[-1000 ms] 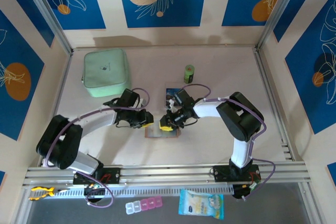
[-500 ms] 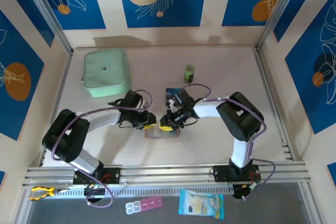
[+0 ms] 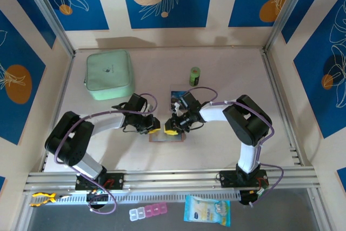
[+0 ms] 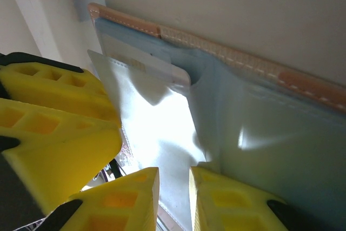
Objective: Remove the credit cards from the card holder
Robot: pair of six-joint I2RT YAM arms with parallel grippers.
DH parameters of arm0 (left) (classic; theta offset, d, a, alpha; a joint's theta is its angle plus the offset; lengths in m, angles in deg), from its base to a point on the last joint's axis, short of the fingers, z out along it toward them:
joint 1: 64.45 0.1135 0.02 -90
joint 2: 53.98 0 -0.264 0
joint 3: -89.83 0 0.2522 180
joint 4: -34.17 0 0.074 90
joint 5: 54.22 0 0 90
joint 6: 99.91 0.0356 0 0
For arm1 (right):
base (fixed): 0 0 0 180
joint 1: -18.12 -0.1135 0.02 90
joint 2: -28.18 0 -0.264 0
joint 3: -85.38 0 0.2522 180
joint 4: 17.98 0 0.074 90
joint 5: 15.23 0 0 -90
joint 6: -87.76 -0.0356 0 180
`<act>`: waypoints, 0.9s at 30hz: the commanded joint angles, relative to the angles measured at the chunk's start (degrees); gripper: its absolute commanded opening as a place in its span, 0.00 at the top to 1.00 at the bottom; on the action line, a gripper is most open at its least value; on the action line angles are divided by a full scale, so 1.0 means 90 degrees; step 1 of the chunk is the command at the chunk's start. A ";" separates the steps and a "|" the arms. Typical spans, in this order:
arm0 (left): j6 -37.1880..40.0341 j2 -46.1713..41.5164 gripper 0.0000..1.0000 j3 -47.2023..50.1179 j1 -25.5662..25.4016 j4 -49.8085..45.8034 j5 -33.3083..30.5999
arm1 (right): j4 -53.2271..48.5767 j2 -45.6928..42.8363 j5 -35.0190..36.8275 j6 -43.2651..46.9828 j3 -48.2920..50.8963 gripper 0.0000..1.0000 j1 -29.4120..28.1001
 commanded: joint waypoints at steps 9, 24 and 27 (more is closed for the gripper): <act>-0.0053 -0.0038 0.81 -0.0011 -0.0056 0.0094 0.0290 | -0.0072 -0.0448 0.0037 0.0001 0.0112 0.75 0.0028; -0.0078 -0.0162 0.64 -0.0553 -0.0350 -0.0211 0.0499 | -0.1248 -0.1883 0.0590 0.0423 -0.0007 0.73 0.0641; -0.0130 -0.0002 0.57 -0.0743 -0.0528 -0.0181 0.0495 | -0.1330 -0.2084 0.0619 0.0464 0.0051 0.73 0.0778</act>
